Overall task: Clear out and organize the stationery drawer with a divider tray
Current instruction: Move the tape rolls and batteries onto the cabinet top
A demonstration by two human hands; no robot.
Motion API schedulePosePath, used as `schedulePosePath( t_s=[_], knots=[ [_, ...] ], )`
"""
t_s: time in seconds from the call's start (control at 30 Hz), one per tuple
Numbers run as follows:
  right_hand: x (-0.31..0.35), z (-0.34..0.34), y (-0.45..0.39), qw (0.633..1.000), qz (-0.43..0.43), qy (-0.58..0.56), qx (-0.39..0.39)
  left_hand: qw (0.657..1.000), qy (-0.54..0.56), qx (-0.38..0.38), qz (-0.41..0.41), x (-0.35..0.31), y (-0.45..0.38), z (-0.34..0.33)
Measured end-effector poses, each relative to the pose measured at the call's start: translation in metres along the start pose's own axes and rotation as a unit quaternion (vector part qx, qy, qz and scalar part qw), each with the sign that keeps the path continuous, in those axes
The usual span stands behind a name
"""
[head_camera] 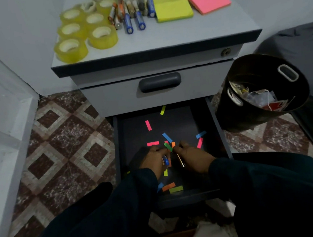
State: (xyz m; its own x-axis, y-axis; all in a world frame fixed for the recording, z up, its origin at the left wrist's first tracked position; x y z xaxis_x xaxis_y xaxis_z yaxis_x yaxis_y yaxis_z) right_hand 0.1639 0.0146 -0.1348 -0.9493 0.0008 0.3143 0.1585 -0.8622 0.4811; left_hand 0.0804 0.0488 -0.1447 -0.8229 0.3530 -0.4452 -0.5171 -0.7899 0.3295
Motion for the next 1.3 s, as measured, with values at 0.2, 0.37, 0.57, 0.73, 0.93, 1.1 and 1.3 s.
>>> schedulePosePath(
  t_s=[0.2,0.37,0.57,0.73,0.93,1.1,1.3],
  knots=[
    [0.023,0.051,0.023,0.998,0.032,0.025,-0.051,0.998,0.014,-0.043,-0.032,-0.028,0.027,0.048],
    [0.051,0.111,0.05,0.992,0.054,0.042,-0.103,0.995,0.016,-0.095,-0.039,-0.047,0.05,0.108],
    [0.079,0.179,0.075,0.982,0.084,0.044,-0.165,0.986,-0.018,-0.157,-0.059,-0.069,0.066,0.183],
    [0.091,0.232,0.082,0.975,0.082,0.046,-0.199,0.977,-0.042,-0.197,-0.075,-0.089,0.067,0.233],
    [0.094,0.298,0.07,0.968,0.075,0.024,-0.236,0.969,-0.058,-0.226,-0.083,-0.108,0.046,0.287],
    [0.09,0.342,0.041,0.961,0.054,-0.022,-0.27,0.964,-0.069,-0.248,-0.064,-0.109,0.013,0.327],
    [0.09,0.384,-0.008,0.949,0.048,-0.055,-0.306,0.961,-0.076,-0.264,-0.037,-0.099,-0.032,0.362]
  ],
)
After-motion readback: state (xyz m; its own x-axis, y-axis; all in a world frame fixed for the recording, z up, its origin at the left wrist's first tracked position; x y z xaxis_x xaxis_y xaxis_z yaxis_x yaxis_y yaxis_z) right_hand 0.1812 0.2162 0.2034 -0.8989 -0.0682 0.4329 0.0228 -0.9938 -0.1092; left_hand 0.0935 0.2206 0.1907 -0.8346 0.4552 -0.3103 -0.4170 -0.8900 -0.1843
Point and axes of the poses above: each hand's wrist, its own y-axis away from the middle knuckle, its own z-axis out of the back of the hand, x = y × z, the point moved 9 cm from there along -y, towards the middle knuckle, and after that the axes turned 4 degrees about -x, right-handed, at the moved point
